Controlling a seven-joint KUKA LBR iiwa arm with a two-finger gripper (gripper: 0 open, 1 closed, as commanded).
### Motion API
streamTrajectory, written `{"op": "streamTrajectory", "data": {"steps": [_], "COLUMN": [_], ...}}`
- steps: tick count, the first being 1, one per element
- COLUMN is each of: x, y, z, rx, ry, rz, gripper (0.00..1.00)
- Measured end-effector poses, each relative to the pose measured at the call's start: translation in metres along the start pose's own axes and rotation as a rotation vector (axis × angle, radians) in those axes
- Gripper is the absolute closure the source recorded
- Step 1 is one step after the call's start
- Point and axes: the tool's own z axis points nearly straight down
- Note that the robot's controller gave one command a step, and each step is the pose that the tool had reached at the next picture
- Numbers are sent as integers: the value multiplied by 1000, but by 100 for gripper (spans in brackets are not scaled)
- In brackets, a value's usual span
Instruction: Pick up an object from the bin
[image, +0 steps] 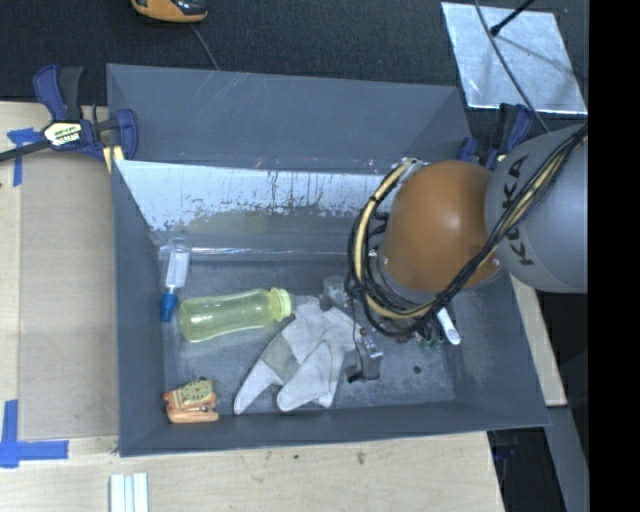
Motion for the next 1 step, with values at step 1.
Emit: {"op": "streamTrajectory", "data": {"steps": [1], "x": [-3], "y": [6], "z": [17], "rx": [0], "ry": [-1], "rz": [18], "gripper": [0]}}
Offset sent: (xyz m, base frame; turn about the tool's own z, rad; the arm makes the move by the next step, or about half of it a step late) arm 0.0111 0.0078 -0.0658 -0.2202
